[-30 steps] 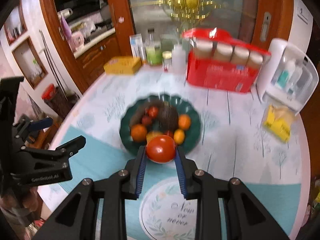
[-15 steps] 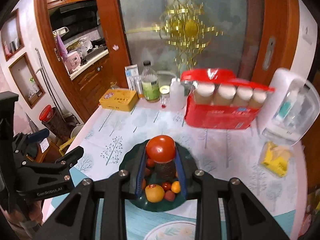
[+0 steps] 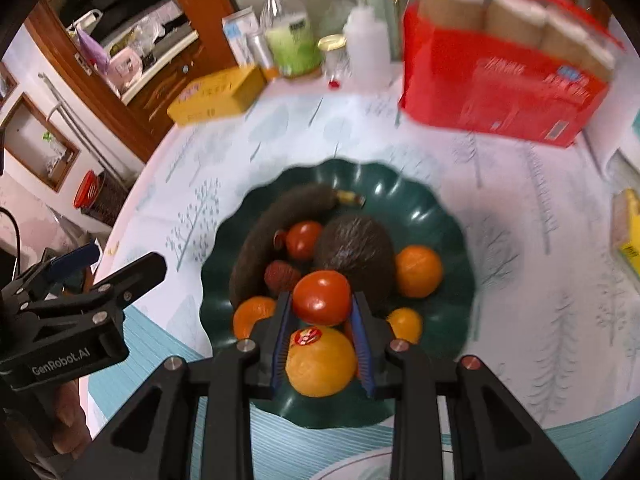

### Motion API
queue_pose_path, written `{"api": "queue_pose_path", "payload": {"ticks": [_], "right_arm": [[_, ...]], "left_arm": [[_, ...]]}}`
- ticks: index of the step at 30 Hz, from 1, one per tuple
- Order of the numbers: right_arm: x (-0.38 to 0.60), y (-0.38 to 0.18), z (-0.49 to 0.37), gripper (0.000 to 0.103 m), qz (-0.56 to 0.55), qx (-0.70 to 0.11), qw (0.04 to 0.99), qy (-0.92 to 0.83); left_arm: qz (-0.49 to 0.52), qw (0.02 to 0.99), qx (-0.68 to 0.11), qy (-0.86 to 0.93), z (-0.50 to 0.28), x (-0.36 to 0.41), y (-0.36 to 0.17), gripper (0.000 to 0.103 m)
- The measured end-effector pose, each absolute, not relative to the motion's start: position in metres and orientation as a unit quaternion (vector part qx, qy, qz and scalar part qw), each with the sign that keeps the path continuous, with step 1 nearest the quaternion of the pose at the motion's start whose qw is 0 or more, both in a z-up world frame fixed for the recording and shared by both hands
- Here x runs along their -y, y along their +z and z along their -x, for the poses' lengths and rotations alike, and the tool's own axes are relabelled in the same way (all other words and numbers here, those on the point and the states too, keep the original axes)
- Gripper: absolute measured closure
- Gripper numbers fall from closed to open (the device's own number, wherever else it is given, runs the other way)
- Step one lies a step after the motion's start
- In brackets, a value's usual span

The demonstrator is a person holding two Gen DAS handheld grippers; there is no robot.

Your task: Organize fruits

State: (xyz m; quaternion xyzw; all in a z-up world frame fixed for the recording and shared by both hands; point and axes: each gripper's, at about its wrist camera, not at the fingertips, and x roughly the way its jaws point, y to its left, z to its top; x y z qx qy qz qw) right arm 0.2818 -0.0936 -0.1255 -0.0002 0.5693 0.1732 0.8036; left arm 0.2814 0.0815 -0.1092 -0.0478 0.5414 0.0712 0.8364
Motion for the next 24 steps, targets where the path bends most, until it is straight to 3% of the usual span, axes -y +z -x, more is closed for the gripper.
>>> {"api": "queue_pose_path", "payload": {"ticks": [9,24], "right_arm": [[0.092,-0.140,-0.284,0.066,-0.008,-0.582,0.793,0.180],[0.129,-0.096,-0.235,0.065,-0.012,-0.533,0.832,0.151]], "left_arm": [[0.060,0.828,-0.553,0.071,-0.279,-0.088,-0.121,0.002],[0.061,0.843,-0.533,0.041,-0.233,-0.069,-0.089,0.002]]}}
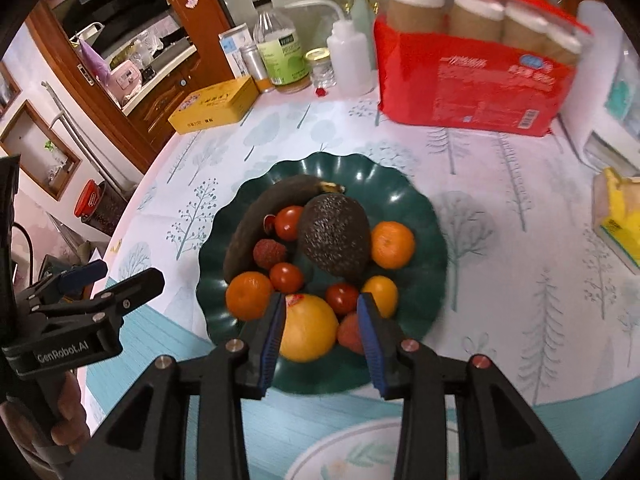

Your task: Organize fruits

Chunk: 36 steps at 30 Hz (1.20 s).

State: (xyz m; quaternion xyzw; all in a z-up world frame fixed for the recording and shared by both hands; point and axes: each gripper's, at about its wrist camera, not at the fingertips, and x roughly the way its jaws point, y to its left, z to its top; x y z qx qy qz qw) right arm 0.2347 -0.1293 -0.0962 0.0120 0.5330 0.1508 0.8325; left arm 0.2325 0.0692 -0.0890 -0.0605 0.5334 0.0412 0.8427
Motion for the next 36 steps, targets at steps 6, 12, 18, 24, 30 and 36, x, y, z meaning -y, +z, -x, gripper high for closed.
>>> {"api": "queue_pose_path", "payload": {"ticks": [6,12,18,24,30,36], "right_arm": [[0.145,-0.076,-0.193,0.065,-0.017,-0.509,0.849,0.138],[0.158,-0.062,-0.147,0.065,-0.019,-0.493,0.861,0.124],[0.169,-0.046,-0.099,0.065,-0.033,-0.488,0.866,0.106],[0.179,-0.029,-0.055,0.065,-0.038,-0.483,0.870,0.091],[0.185,-0.016,-0.029,0.059,-0.047,-0.479,0.873,0.075],[0.189,0.000,-0.012,0.049,-0.054,-0.463,0.883,0.051]], "left_arm": [[0.051,0.856,-0.515,0.017,-0.195,-0.052,-0.067,0.002],[0.044,0.861,-0.507,-0.008,-0.150,-0.032,-0.051,0.002],[0.039,0.865,-0.499,-0.035,-0.102,-0.014,-0.033,0.002],[0.029,0.873,-0.485,-0.038,-0.066,-0.006,-0.018,0.002],[0.030,0.877,-0.478,-0.035,-0.039,0.000,-0.009,0.002],[0.031,0.874,-0.482,-0.040,-0.028,0.010,-0.010,0.002]]}}
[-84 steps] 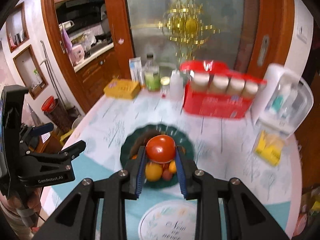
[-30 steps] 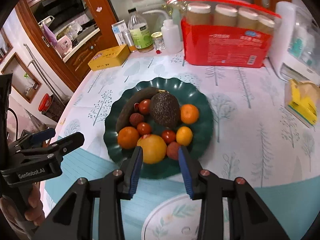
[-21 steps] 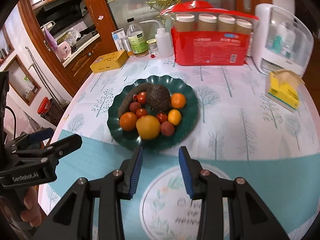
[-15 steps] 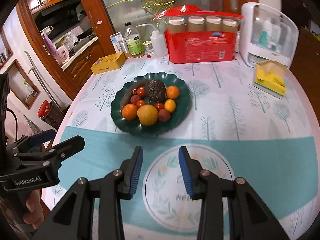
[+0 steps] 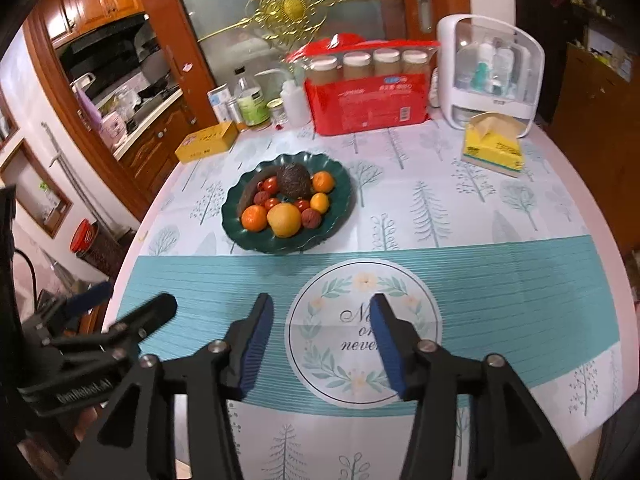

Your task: Organize fruits

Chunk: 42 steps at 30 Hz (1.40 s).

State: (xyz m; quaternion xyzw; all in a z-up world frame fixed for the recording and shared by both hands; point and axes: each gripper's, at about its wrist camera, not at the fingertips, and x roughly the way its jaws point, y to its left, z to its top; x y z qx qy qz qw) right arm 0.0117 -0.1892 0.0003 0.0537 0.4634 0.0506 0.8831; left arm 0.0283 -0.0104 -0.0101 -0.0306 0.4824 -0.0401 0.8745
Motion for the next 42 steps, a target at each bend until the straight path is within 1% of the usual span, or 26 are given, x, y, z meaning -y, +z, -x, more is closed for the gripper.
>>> {"api": "queue_pose_path", "payload": {"ticks": [6,15,42], "right_arm": [[0.183,0.003,0.004,0.049,-0.033,-0.454,0.890,0.040],[0.183,0.000,0.007,0.048,-0.036,-0.465,0.884,0.044],[0.180,0.001,0.017,0.048,-0.038,-0.467,0.882,0.041]], "left_arm": [[0.036,0.875,-0.482,-0.028,-0.025,0.008,-0.009,0.002],[0.013,0.884,-0.468,-0.016,-0.019,0.016,-0.002,0.002],[0.002,0.882,-0.470,-0.006,-0.009,0.016,-0.001,0.002]]}}
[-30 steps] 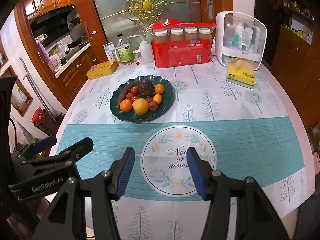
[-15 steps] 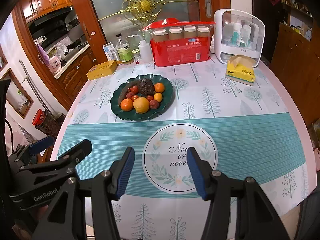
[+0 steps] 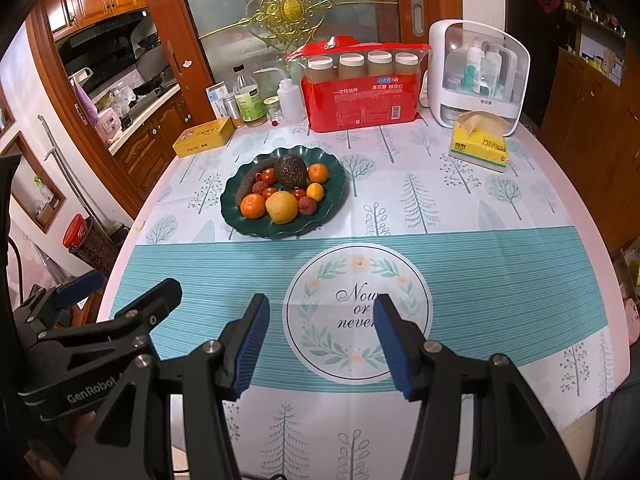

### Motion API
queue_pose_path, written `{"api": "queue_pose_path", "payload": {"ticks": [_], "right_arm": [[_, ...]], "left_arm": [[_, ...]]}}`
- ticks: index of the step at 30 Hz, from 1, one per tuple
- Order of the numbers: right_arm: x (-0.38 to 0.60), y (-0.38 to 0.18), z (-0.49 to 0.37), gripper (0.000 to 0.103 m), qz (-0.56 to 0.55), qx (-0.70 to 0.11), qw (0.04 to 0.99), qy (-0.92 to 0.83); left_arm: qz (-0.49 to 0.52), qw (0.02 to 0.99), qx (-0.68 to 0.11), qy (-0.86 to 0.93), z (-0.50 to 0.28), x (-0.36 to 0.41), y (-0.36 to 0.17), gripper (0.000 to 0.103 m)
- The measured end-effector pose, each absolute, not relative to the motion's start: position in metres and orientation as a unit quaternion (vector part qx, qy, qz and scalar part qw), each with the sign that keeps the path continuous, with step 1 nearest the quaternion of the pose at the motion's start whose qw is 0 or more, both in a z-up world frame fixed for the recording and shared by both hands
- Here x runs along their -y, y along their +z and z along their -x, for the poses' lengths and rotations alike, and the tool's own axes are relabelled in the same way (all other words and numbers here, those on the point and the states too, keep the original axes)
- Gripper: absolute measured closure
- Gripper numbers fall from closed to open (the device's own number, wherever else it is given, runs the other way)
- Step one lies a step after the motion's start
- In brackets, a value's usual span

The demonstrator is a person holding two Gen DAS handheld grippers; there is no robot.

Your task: Organize fruits

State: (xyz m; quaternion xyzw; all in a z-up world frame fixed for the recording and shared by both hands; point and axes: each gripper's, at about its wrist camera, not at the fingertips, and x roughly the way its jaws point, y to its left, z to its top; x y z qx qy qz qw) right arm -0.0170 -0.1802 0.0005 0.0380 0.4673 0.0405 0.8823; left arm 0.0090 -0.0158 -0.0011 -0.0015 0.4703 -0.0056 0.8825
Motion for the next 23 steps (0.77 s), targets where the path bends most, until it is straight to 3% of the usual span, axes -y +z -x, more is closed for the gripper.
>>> {"api": "queue_pose_path", "payload": {"ticks": [23], "right_arm": [[0.1820,-0.0005,0.0182,0.048,-0.041,-0.469,0.881,0.044]], "left_arm": [[-0.013,0.883,-0.470,-0.011,-0.0010,0.0237,0.0021,0.013]]}}
